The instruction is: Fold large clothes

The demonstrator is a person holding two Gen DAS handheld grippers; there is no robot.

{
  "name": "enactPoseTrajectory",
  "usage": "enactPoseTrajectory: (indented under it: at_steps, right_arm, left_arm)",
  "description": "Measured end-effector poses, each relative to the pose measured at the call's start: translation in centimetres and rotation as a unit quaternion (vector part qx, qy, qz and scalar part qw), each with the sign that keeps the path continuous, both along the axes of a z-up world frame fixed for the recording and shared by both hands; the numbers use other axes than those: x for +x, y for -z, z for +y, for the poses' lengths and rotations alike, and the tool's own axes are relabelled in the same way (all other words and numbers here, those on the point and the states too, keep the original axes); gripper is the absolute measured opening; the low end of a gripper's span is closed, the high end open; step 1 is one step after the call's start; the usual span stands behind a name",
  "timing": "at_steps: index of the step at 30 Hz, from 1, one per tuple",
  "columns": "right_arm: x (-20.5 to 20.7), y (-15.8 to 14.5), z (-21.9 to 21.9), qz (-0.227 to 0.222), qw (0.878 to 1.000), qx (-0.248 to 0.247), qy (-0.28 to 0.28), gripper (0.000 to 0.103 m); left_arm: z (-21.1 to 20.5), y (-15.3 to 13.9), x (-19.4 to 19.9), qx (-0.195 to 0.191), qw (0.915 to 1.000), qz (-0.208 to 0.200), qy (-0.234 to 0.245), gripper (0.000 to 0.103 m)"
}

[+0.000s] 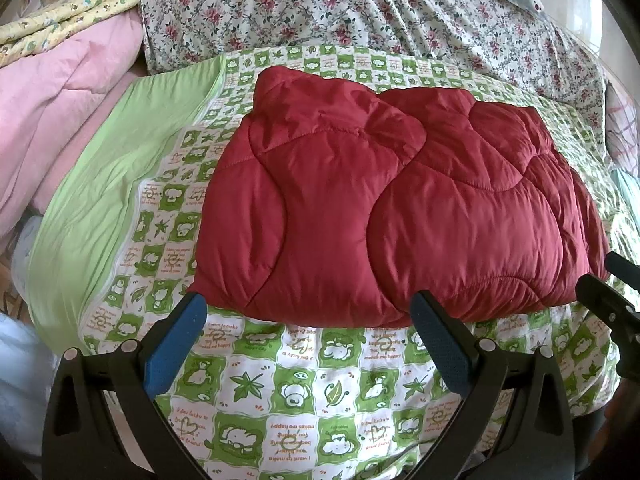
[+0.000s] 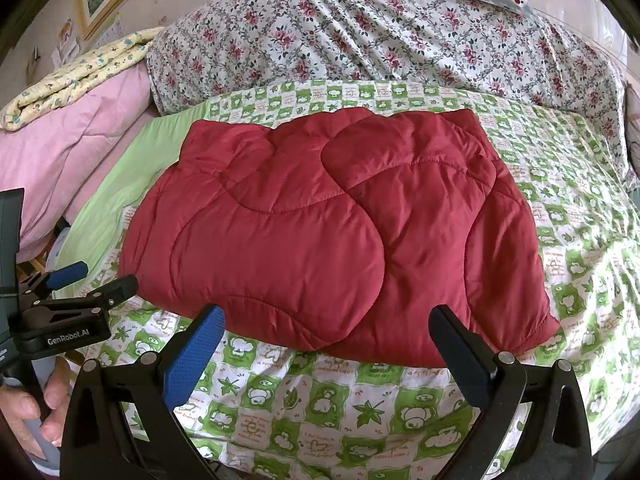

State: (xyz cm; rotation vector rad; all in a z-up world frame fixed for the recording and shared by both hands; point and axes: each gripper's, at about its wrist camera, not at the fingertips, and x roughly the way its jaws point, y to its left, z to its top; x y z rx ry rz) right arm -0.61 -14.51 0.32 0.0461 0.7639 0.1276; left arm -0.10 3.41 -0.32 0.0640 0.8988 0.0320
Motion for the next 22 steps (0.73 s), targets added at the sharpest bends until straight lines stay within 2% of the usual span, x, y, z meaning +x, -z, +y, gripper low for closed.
enactPoseTrajectory:
  at_steps: [14, 22]
  right_arm:
    - [0.6, -0.1, -0.5, 0.003, 1.000, 0.003, 0.001, 0.103]
    - [1.4, 0.4, -1.0, 0.009, 1.000, 0.010, -0.001, 0.103]
  left_arm:
    - [0.0, -0.2, 0.6, 0.001, 1.0000, -0.001, -0.001, 0.102]
    - [-0.2, -0.1, 1.5, -0.013, 0.9998, -0.003, 0.014, 0.102]
